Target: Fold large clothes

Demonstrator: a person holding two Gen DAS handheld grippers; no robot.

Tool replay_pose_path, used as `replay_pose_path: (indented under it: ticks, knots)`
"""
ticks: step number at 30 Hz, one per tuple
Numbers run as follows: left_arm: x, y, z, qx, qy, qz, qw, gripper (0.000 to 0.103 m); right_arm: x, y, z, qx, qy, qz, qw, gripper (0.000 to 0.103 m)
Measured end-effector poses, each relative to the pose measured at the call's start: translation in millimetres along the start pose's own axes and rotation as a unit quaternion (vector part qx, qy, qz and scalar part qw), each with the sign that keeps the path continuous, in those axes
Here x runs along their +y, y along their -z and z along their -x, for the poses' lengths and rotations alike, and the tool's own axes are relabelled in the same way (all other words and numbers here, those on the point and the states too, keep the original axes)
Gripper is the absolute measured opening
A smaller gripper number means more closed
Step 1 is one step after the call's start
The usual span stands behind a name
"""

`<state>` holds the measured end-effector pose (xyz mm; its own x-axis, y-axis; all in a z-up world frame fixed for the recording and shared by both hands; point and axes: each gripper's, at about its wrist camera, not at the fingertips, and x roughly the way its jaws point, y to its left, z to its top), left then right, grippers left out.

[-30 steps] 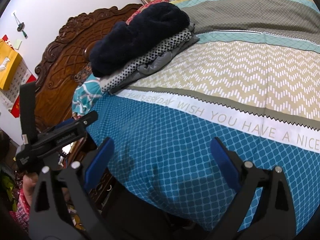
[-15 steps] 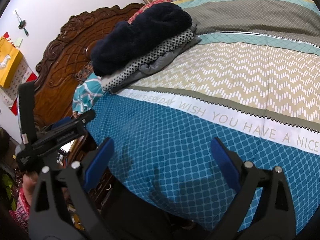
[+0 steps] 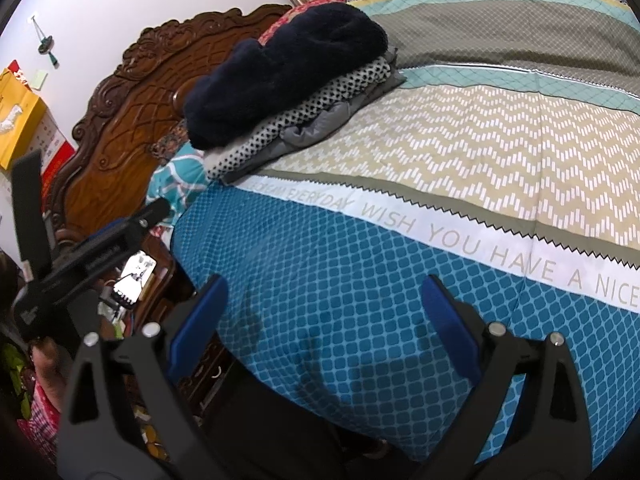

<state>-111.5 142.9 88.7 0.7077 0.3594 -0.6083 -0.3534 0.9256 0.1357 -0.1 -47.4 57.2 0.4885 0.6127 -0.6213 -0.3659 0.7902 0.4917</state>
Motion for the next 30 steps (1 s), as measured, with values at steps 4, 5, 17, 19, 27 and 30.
replay_pose_path:
  ticks: [4,5,17,19,27,30]
  knots:
    - [-1,-3,6,-0.009,0.0,-0.001,1.0,0.089,0,0,0,0.0,0.0,-0.001,1.0,0.093]
    - [-2,-4,7,-0.009,-0.005,-0.003,0.9999,0.089,0,0,0,0.0,0.0,-0.001,1.0,0.093]
    - [-4,-8,11,-0.01,0.008,-0.006,0.9999,0.089,-4,2,0,0.0,-0.001,-0.007,1.0,0.093]
    - [-5,-8,10,-0.008,0.01,-0.009,0.9999,0.089,-4,2,-1,0.0,-0.001,-0.007,1.0,0.093]
    - [-8,-6,9,-0.004,0.019,-0.014,0.9997,0.089,-2,3,-2,0.0,0.0,-0.009,1.0,0.093]
    - [-9,-6,8,-0.003,0.022,-0.016,0.9996,0.089,-2,3,-2,0.001,0.0,-0.009,1.0,0.093]
